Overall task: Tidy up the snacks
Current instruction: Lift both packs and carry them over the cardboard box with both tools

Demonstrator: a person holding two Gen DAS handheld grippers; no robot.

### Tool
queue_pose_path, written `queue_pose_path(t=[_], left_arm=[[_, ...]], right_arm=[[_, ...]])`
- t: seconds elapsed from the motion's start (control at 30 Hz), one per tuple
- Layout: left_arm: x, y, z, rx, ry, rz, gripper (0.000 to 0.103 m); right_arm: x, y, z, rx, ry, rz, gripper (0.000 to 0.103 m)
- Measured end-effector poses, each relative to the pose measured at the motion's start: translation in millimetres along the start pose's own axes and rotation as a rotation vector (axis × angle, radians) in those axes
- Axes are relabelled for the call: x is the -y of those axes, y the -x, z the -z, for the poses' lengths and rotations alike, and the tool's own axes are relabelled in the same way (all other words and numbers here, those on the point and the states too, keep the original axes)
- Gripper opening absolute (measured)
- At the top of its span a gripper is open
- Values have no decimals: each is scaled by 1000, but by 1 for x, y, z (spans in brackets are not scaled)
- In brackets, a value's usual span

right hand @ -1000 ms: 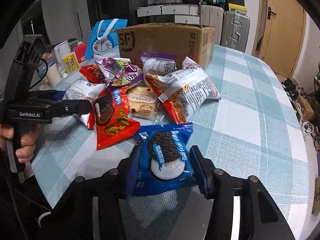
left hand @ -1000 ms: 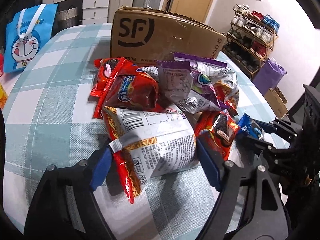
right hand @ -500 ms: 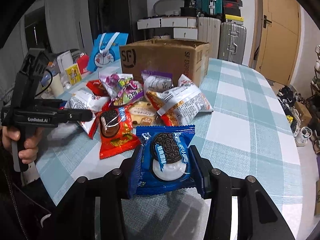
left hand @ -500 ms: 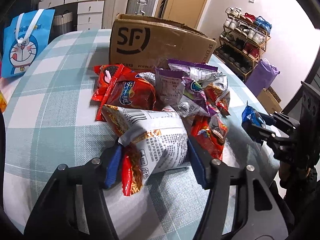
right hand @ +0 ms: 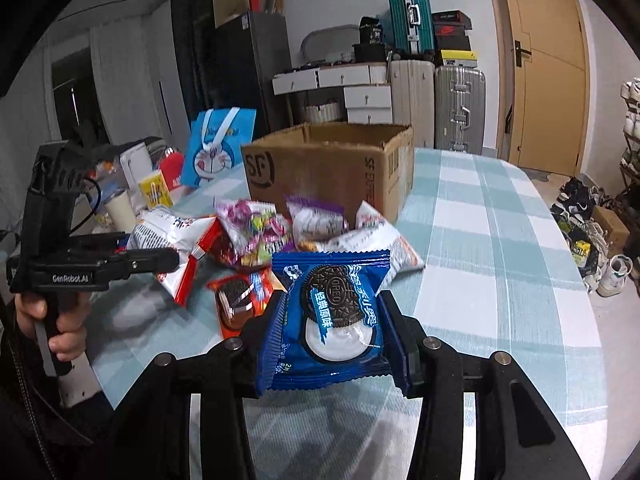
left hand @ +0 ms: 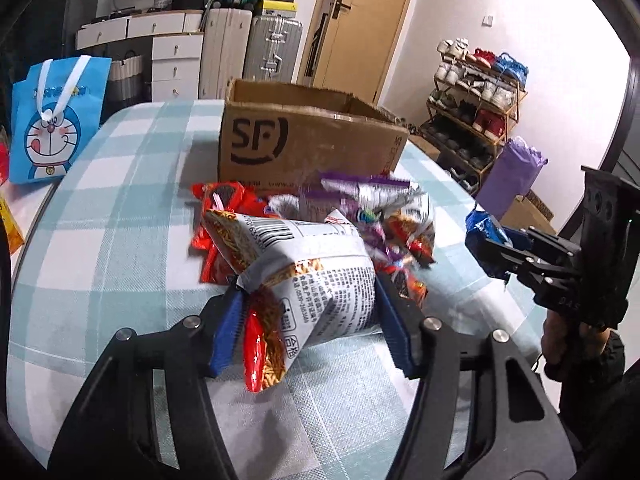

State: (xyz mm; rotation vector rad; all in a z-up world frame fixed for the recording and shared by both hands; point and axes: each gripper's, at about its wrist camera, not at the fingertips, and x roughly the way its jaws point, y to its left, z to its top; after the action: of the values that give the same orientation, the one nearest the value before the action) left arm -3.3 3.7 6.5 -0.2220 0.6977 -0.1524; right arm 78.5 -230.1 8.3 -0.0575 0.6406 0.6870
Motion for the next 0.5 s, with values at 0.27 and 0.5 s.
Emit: queue_pose_path(t=[0.27, 0.5], left_arm=[[-1, 19, -20, 58, 25, -15, 58], [3, 20, -44, 95, 5, -37, 58]], right_arm=[[-1, 1, -22, 43, -9, -19, 46], [1, 0, -43, 80, -19, -26, 46]])
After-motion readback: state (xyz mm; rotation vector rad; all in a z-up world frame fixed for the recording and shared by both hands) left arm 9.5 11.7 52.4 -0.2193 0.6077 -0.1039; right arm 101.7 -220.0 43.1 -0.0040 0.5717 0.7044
